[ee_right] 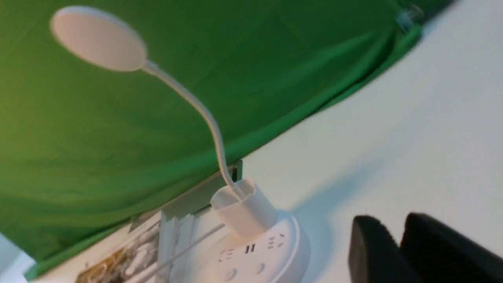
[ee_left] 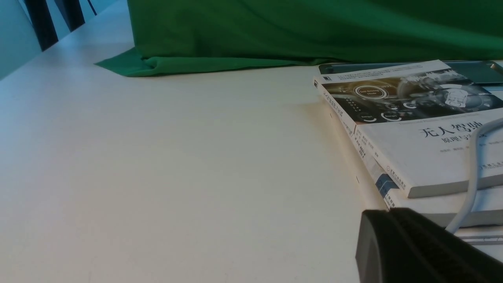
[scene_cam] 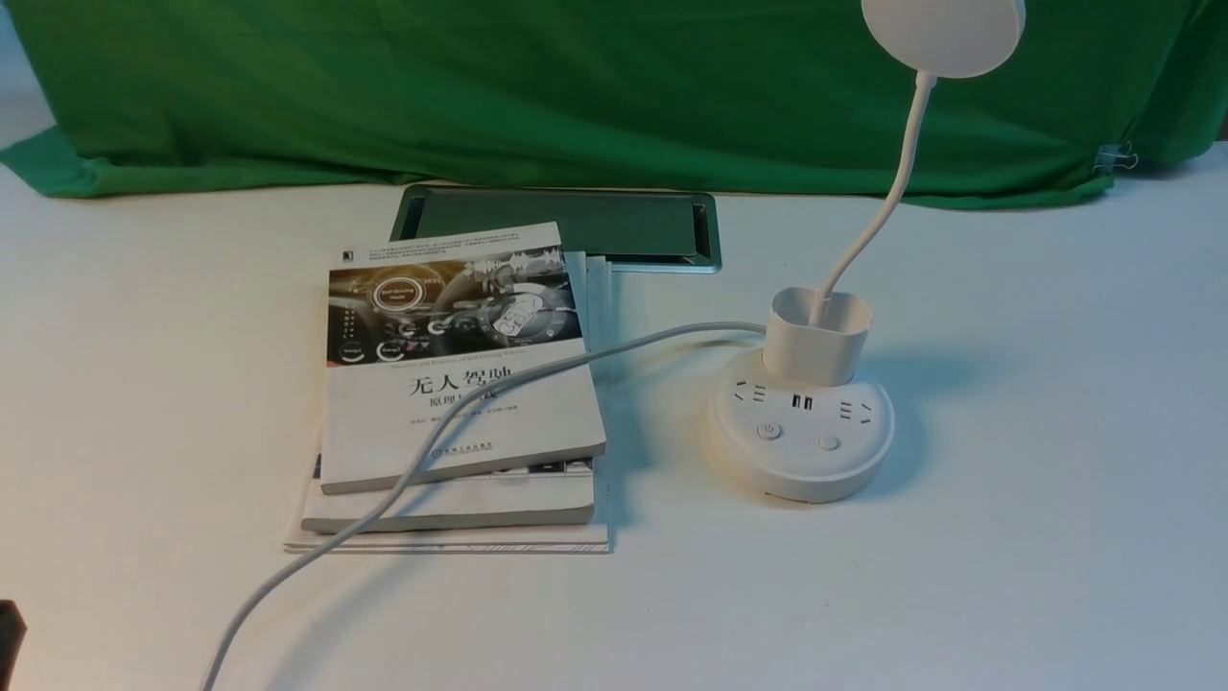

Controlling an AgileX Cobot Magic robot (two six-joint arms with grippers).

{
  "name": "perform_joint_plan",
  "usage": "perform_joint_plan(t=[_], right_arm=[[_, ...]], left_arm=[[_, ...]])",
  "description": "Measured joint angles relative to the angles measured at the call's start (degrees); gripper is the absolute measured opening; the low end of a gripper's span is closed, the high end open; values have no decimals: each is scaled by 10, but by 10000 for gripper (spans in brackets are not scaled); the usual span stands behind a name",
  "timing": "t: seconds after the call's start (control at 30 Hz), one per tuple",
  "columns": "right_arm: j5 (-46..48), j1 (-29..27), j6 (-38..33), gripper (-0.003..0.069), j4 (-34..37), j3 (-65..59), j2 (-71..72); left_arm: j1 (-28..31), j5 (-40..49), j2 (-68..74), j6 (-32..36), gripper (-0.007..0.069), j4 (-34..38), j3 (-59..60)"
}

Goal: Turn on the desk lamp on the white desktop with your hand.
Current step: 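Press the button on the base of the white desk lamp with the right gripper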

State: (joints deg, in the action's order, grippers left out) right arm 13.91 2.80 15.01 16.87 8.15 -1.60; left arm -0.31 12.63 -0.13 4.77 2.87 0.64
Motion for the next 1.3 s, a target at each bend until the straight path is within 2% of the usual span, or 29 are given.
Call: perform_joint_plan(t=[0.03,0.07,0.1,0.13,0.17,0.23,0.27,0.33,0.5,0.67,0.87,1.03,1.3], right_arm=[[20,7,-48,101,-4,37,-18],[24,8,-57,93,-6,45,-22],[70,18,-130,45,-22,120,-74],[100,22,-167,31,-32,163,-111],[100,23,-167,31,-32,163,-118],[192,28,-260,27,-52,280,-219],[192,28,-265,27,-53,288,-236],[280,28,-320,27,-59,386,-349],[362,35,-340,27,-61,484,-511],[404,100,-359,27,-65,528,-670],[382,174,-361,28,-89,570,-814],[344,211,-361,29,-95,617,-918],[273,234,-362,29,-102,655,-1023]], left_arm=[[0,0,0,0,21,0,0],[0,0,0,0,21,0,0],[0,0,0,0,21,0,0],[0,0,0,0,21,0,0],[0,0,0,0,21,0,0],[0,0,0,0,21,0,0],[0,0,0,0,21,0,0],[0,0,0,0,21,0,0],[0,0,0,0,21,0,0],[0,0,0,0,21,0,0],[0,0,0,0,21,0,0],[0,0,0,0,21,0,0],[0,0,0,0,21,0,0]])
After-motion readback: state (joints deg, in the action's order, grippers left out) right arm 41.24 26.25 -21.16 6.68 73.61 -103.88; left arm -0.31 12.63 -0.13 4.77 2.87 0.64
